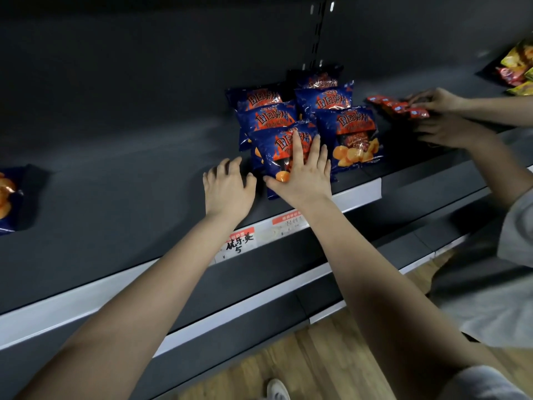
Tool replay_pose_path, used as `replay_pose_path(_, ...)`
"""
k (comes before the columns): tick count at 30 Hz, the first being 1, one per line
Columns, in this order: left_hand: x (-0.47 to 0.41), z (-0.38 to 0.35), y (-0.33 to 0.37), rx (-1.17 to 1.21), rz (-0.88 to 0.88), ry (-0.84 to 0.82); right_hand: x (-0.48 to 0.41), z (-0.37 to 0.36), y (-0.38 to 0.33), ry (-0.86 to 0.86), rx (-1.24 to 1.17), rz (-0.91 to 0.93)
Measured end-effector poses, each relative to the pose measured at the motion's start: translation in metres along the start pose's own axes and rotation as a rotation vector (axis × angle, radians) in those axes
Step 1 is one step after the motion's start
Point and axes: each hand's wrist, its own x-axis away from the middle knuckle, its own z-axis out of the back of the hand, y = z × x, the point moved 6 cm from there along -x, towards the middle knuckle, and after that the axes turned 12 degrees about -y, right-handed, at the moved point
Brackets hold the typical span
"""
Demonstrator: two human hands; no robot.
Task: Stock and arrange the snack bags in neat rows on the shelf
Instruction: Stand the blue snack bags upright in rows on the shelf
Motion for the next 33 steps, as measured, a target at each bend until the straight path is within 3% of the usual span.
replay_pose_path(10,0.0,-0.001,-0.001,0.013,0.006,-0.035,0.003,0.003,-0.001,-0.058,0.018,-0.054)
replay_pose_path(16,-0.002,0.023,-0.013,0.053,0.021,-0.023,0.016,0.033,-0.041,0.223,-0.05,0.137)
replay_pose_path(28,0.066,0.087,-0.122,0.056,0.24,0.094,0.038,-0.033,-0.2,-0.138,-0.148,0.523)
replay_pose_path(33,0.116,0.125,-0.176,0.043,0.371,0.233,0.062,-0.065,-0.27,-0.259,-0.142,0.669)
